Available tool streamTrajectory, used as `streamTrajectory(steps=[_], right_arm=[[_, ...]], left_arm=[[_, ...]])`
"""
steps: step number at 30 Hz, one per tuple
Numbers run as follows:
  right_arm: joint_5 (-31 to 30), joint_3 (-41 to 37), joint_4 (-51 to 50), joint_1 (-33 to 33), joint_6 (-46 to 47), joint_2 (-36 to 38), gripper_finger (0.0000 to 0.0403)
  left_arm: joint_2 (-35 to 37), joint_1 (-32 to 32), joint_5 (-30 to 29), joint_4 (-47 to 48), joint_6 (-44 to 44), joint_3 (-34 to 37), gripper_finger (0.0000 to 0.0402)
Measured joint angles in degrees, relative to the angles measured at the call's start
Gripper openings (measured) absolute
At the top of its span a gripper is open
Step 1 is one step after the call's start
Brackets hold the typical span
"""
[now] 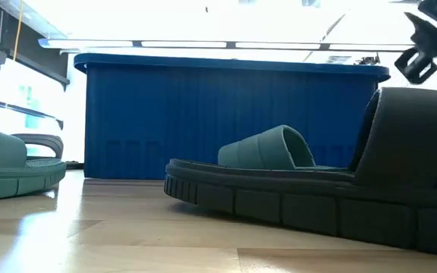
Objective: Pick and place slides into bin
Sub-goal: Put the black slipper into the blue bin
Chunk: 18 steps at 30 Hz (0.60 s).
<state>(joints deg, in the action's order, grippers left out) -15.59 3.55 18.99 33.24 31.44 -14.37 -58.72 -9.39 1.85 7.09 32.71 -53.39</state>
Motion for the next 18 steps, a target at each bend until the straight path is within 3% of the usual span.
streamTrajectory(steps=[5, 9, 12, 18], right_arm=[[-0.03, 11.06, -1.06, 2.46, -8.94, -9.60, 0.0140], [-1.47, 22.20, -10.21, 5.16, -13.37, -21.46, 0.0139], [-3.28, 29.45, -21.08, 6.97, -5.48, -32.62, 0.0139], [-2.75, 41.88, -40.41, 9.76, 19.63, -53.39, 0.0139]], left_arm=[[0.00, 0.00, -1.45, -0.02, -0.02, 0.00, 0.0127], [0.00, 0.00, -3.89, -0.02, -0.09, 0.00, 0.0127], [0.00, 0.00, -4.07, -0.04, -0.15, 0.00, 0.0127], [0.00, -0.02, -4.07, -0.04, -0.15, 0.00, 0.0127]])
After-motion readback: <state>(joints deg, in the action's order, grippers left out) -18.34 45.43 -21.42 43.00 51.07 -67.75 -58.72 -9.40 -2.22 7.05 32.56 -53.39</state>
